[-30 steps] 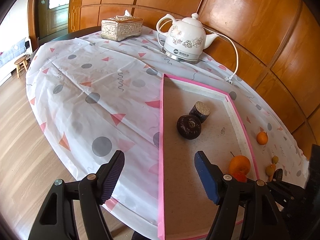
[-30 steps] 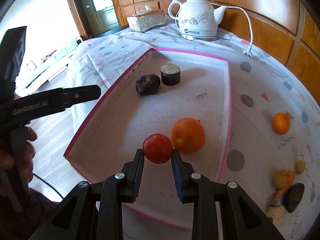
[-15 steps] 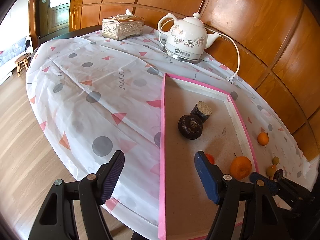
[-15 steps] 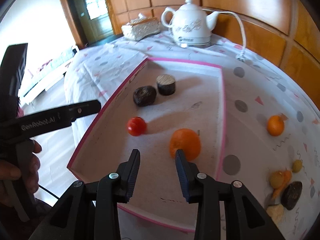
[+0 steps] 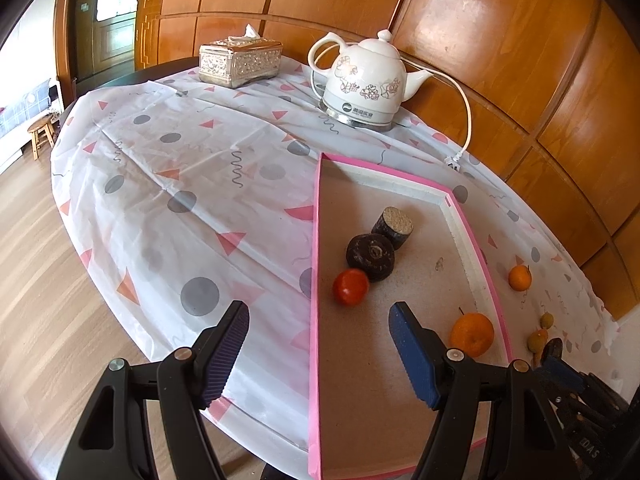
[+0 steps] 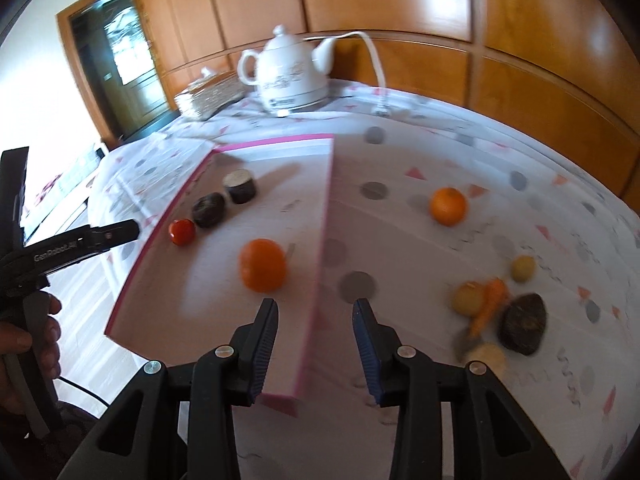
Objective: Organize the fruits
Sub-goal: 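Withdraw the open right tool from the tray toward the remaining fruits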
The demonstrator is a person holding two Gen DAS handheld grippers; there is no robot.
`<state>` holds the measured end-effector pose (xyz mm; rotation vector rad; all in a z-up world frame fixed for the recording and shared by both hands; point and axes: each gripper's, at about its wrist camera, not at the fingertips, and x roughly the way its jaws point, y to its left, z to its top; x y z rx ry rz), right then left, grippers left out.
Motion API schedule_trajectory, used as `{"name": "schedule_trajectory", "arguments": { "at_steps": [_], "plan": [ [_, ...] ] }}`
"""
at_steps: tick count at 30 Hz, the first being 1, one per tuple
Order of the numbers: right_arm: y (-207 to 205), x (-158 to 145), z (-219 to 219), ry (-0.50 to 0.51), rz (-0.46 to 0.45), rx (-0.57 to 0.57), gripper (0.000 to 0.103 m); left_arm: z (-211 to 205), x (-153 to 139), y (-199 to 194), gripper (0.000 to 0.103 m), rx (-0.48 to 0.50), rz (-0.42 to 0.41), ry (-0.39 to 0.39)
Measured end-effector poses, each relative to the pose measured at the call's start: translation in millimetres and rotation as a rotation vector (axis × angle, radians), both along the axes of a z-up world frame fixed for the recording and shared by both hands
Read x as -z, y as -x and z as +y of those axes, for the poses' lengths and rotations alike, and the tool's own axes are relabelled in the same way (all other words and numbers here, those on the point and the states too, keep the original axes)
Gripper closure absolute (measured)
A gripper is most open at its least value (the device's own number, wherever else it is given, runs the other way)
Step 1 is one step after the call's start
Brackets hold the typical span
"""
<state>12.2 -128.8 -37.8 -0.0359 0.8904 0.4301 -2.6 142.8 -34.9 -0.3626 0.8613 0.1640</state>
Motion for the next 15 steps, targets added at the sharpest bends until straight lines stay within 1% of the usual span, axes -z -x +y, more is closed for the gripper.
{"name": "schedule_trajectory", "arguments": {
  "at_steps": [3, 6, 10, 12, 15],
  "plan": [
    [2.8, -1.1, -17.2, 0.002, -0.017, 0.050, 0.064, 0.5, -1.3, 0.1, 0.030, -0.005, -0.001, -0.003],
    [3.8, -0.9, -40.5, 0.004, -0.023, 0.124, 0.064, -0.9, -1.6, 0.0, 0.030, 0.003, 0.002, -0.006],
    [5.2, 3.0, -68.4, 0.005, -0.014, 0.208, 0.063, -6.7, -1.6, -0.8, 0.030, 0.019, 0.008, -0.015],
    [6.6, 6.6, -84.4, 0.004, -0.008, 0.254, 0.054, -9.4, -2.3, -0.9, 0.030, 0.025, 0.009, -0.018],
    [11.7, 11.9, -109.0, 0.005, -0.003, 0.332, 0.053, -12.1, -2.7, -1.5, 0.030, 0.032, 0.007, -0.022]
  ]
}}
